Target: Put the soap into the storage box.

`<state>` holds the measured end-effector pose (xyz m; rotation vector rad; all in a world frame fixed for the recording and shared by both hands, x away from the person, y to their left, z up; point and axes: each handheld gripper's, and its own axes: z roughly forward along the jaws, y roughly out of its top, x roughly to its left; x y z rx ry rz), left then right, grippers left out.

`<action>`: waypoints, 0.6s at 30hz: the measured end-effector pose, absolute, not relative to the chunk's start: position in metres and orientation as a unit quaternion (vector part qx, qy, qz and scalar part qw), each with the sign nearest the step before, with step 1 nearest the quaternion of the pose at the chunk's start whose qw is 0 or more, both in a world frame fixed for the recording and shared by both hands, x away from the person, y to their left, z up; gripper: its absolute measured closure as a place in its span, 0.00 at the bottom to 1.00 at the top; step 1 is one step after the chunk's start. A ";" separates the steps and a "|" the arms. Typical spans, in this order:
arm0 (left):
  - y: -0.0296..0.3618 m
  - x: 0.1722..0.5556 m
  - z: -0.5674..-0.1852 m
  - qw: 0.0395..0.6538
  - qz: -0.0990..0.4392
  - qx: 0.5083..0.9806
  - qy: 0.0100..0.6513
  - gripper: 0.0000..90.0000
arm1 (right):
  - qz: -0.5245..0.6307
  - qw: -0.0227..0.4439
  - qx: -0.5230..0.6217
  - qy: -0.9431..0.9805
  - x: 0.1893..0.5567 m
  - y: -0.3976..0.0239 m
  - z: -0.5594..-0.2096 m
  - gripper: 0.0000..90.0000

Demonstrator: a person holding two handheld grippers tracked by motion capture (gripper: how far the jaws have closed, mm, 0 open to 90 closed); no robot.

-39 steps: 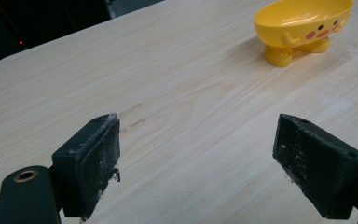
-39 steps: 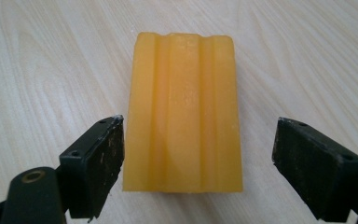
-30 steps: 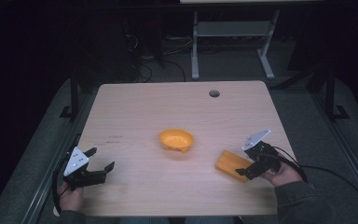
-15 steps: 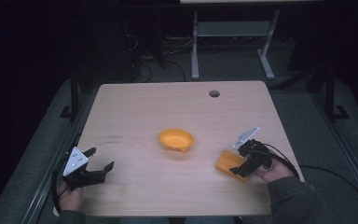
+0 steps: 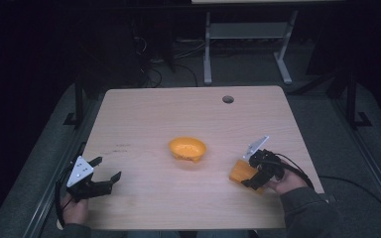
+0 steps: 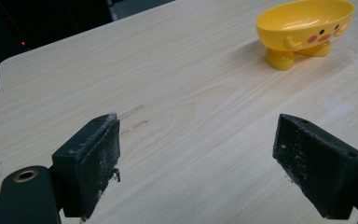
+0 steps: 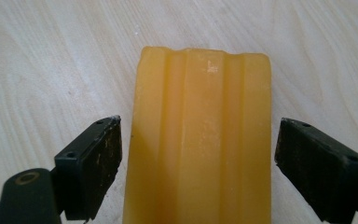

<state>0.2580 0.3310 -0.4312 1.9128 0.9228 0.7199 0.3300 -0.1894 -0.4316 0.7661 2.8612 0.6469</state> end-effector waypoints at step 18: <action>0.331 0.258 -0.431 0.435 0.290 0.769 0.369 0.15 | 0.165 0.054 0.259 0.950 0.332 -0.180 -0.447 0.20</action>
